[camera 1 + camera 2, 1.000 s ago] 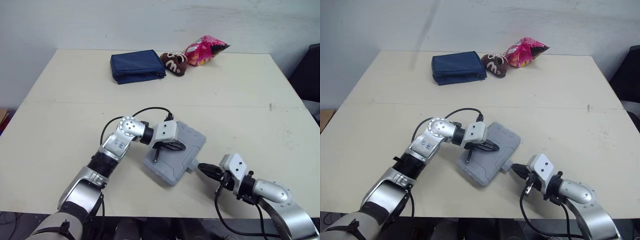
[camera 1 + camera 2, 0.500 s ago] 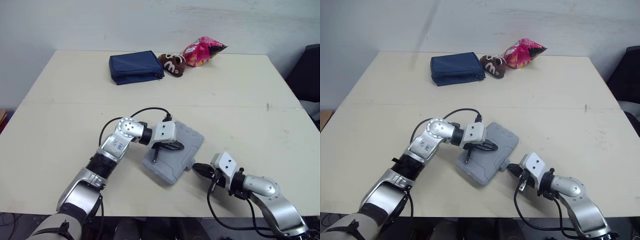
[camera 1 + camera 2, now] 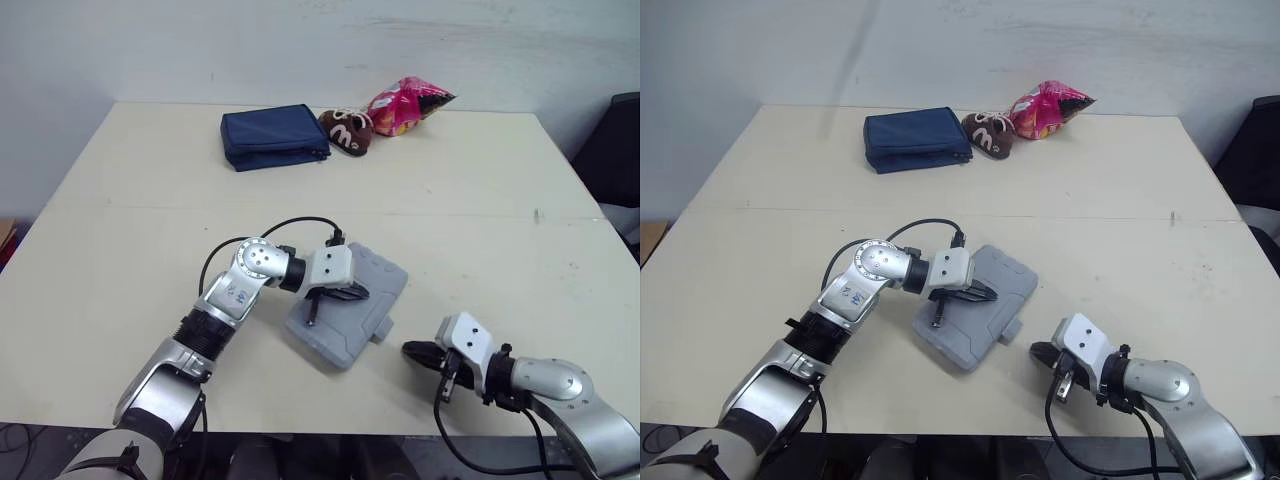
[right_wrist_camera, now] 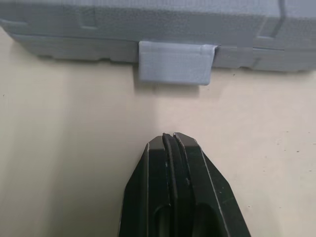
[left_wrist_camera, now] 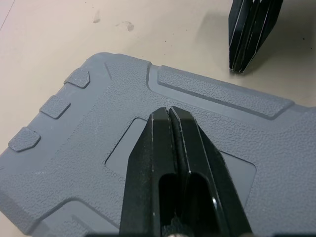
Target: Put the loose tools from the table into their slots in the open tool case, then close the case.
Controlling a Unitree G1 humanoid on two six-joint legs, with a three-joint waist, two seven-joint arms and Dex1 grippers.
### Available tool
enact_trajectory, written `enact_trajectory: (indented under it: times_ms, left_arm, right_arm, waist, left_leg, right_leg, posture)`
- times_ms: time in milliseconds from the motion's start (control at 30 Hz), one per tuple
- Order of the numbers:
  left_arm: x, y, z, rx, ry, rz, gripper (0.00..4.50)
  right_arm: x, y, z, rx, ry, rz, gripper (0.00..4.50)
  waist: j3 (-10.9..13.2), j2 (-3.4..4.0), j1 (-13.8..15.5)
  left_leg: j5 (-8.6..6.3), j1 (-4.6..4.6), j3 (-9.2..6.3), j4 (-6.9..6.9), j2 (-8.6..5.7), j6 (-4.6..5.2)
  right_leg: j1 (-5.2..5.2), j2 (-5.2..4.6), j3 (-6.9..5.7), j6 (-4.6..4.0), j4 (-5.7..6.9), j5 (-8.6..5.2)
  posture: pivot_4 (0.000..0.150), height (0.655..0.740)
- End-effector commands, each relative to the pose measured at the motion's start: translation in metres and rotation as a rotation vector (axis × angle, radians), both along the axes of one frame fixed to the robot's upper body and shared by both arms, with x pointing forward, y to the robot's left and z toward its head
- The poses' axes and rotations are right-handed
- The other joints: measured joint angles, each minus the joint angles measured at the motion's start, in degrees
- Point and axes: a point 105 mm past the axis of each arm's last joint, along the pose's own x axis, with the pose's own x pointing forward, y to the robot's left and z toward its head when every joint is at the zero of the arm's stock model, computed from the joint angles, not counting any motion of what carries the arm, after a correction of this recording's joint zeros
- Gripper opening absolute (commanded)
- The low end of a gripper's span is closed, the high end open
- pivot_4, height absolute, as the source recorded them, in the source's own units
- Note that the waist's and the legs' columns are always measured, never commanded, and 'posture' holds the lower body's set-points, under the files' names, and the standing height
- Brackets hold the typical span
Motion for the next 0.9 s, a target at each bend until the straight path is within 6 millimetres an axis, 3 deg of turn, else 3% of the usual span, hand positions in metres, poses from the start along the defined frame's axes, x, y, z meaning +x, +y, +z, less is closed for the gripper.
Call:
enact_trajectory:
  times_ms: [33,600,900]
  left_arm:
    - [-0.007,0.013,-0.041,0.134,0.098,0.03,0.01]
    - [-0.01,0.017,-0.046,0.146,0.116,0.047,0.01]
    - [-0.012,0.018,-0.06,0.179,0.147,0.045,0.01]
  right_arm:
    - [0.005,0.012,0.014,0.032,-0.061,0.038,0.0]
    - [0.021,0.036,0.008,0.048,-0.036,0.073,0.0]
    - [0.034,0.049,0.019,0.092,-0.085,0.09,0.0]
  waist:
    - [-0.01,0.02,0.03]
    - [-0.13,0.03,-0.07]
    - [-0.2,-0.04,-0.8]
  left_leg:
    - [0.0,0.0,0.0,0.0,0.0,0.0]
    - [0.0,0.0,-0.01,-0.09,0.02,0.0]
    - [0.0,0.02,0.0,-0.11,0.1,-0.01]
  right_leg:
    - [0.0,0.0,0.0,0.0,0.0,0.0]
    - [-0.01,-0.02,-0.02,-0.03,-0.1,0.02]
    - [0.0,0.03,-0.05,-0.11,-0.1,0.06]
  posture:
    - [0.15,0.74]
    - [0.15,0.74]
    - [0.15,0.74]
